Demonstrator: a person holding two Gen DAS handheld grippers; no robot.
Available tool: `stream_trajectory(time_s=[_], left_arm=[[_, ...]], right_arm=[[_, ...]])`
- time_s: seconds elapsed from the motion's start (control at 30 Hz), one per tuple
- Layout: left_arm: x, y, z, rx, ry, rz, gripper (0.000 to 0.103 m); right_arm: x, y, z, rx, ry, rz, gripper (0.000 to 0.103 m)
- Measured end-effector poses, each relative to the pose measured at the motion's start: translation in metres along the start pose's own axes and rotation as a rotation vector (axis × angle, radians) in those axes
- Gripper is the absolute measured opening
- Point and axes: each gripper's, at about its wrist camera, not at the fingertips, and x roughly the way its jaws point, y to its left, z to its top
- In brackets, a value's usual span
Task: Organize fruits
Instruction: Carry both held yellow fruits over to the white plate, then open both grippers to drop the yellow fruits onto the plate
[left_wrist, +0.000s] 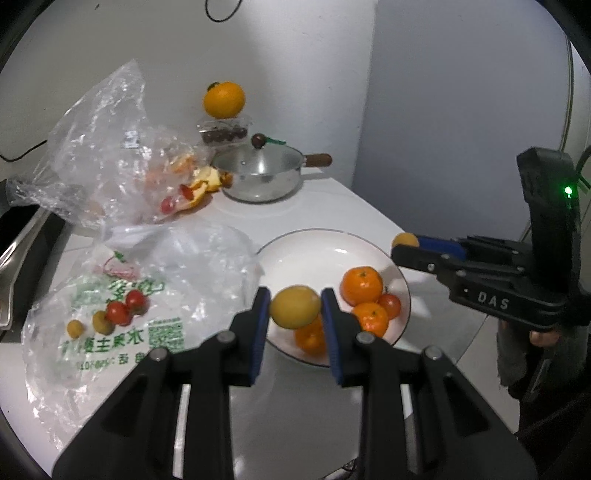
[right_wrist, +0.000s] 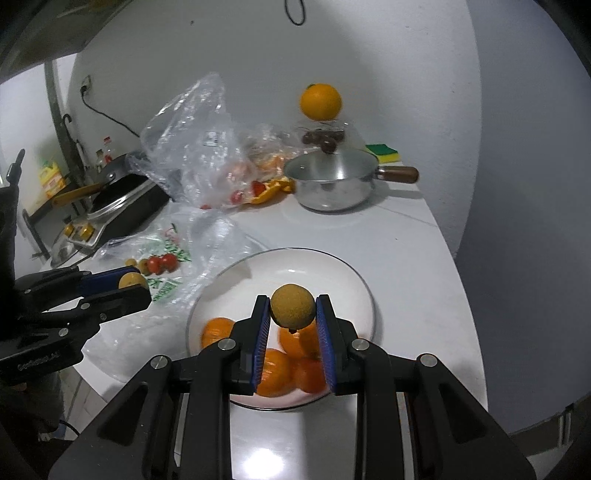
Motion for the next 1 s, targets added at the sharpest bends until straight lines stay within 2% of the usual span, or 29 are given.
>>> stream_trajectory(time_s=[0.5,1.0], left_arm=[[0.042,-0.019,0.012,0.017,0.046,-0.039,0.029],[0.080,-0.029,0.012,0.028,0.107,-0.058,0.029]], right_arm=[[0.022,-0.035,-0.006,0.047,0.031,0.003,0.027],[0.037,-0.042,-0.008,0.038,0.064,0.018,0.027]])
